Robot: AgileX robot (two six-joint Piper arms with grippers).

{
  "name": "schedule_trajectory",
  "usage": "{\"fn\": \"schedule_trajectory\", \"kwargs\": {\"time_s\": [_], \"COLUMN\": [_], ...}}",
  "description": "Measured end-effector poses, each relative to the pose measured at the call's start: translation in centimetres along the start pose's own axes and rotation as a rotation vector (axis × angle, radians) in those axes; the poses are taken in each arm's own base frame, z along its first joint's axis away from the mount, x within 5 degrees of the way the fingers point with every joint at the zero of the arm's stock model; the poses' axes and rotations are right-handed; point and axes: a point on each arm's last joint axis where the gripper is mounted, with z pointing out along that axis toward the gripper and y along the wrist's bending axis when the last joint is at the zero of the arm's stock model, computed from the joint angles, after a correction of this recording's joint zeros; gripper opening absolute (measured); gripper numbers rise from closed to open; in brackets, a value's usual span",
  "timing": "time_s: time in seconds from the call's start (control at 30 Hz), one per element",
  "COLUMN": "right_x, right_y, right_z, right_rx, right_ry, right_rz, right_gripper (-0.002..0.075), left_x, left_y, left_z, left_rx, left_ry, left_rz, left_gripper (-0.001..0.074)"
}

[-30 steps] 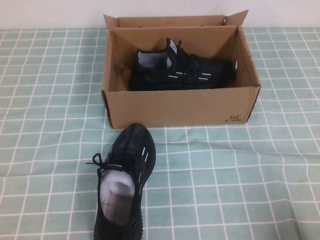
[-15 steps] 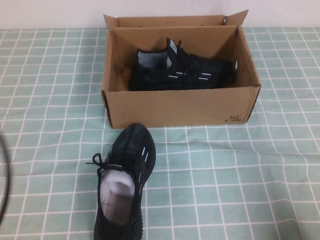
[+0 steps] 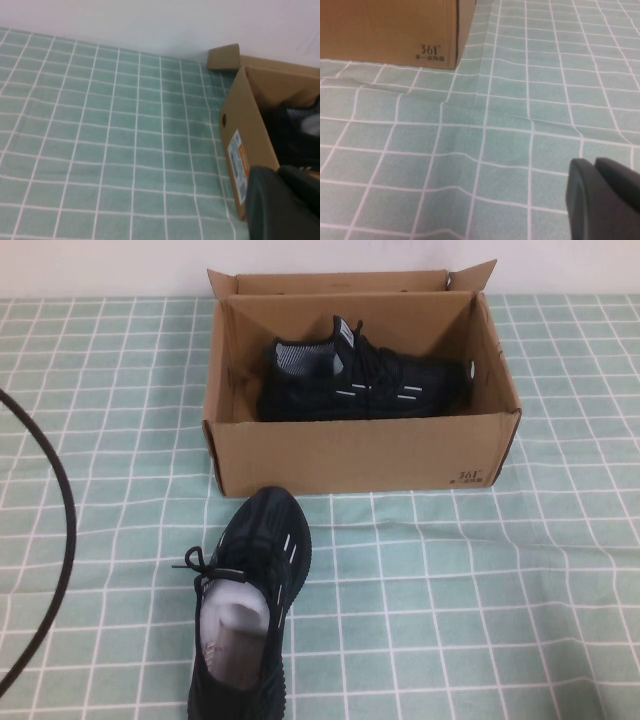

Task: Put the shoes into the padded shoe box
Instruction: Pick up the shoe from the table

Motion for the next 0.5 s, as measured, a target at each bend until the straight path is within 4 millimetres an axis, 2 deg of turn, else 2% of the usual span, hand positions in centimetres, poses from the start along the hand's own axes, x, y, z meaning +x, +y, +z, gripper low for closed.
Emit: {"fn": "schedule_trajectory", "kwargs": {"time_s": [0.13, 0.3, 0.5], "right_x": [-0.1, -0.5, -0.6], "right_y": [-0.1, -0.6, -0.7], "right_z": [-0.2, -1.1, -1.2], "right_rx": [0.012, 0.099, 0.121], "right_ry": [-0.026, -0.140, -0.154], "right_rz": [0.003, 0.021, 0.025], "right_gripper": [-0.0008, -0.0008, -0.0008], "left_x": [-0.3, -0.5, -0.3], "left_y": [-0.1, -0.1, -0.1], "left_z": [0.2, 0.7, 1.3], "left_rx": [0.008, 0.009, 0.008], "left_ry": [-0.033, -0.044, -0.023], "left_rz": [0.002, 0.007, 0.005], "left_gripper": [0.0004, 0.0004, 0.0004]}}
